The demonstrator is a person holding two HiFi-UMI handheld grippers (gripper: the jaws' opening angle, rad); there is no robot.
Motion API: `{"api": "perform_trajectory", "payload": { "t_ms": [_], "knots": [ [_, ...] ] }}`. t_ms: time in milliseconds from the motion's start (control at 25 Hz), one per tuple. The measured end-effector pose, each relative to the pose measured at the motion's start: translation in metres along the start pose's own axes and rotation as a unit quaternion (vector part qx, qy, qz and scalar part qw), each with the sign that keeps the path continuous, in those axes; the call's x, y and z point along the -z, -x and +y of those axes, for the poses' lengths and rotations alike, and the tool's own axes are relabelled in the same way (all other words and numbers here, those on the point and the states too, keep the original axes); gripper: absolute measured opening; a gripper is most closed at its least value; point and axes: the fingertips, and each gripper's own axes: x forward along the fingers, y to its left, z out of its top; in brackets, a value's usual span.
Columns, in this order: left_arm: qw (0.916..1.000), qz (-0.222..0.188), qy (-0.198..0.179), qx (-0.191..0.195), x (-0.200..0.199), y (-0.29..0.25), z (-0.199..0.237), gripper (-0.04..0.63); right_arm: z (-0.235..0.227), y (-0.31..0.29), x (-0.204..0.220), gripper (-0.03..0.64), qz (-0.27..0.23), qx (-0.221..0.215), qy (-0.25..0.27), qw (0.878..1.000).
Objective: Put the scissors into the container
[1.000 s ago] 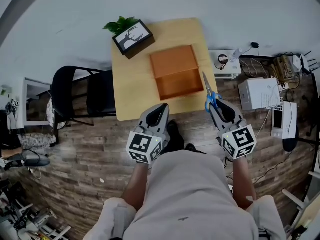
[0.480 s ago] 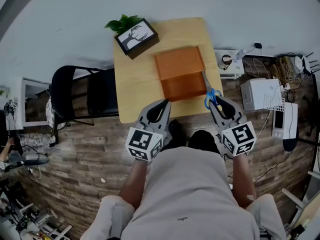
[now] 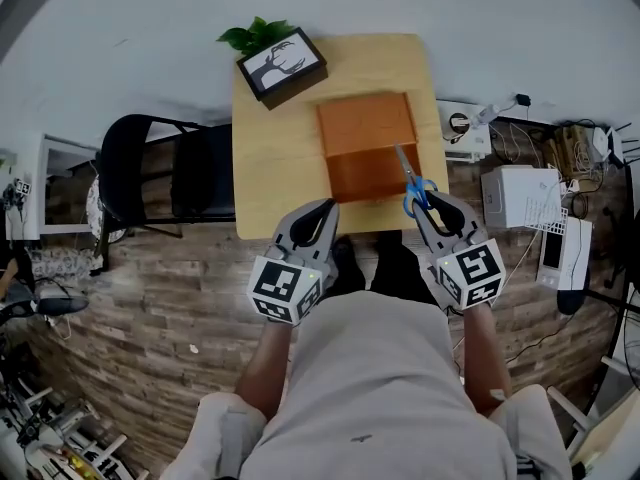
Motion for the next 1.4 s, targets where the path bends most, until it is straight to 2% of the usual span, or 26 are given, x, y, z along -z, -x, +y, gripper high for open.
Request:
{"api": "perform_trajectory", "payload": {
  "t_ms": [360,680,1120,1400],
  "knots": [
    [0.9980,-0.012,0.022,-0.059,-0.012,-0.001,0.013,0.008,-0.008,-0.035,-0.008,0.080,0.023,-0.060,0.049,0.997],
    [0.9913,-0.016,0.045,-0.123,-0.011,0.002,0.017,0.008,-0.014,-0.070,0.006,0.080,0.056,-0.129,0.090,0.986],
    [0.9747,-0.018,0.084,-0.206,0.009,0.003,0.013,0.008,-0.009,-0.107,0.051,0.080,0.115,-0.220,0.192,0.949],
    [0.9665,-0.019,0.101,-0.235,0.020,-0.007,-0.001,0.008,-0.021,-0.122,0.089,0.080,0.156,-0.252,0.244,0.923]
  ]
}}
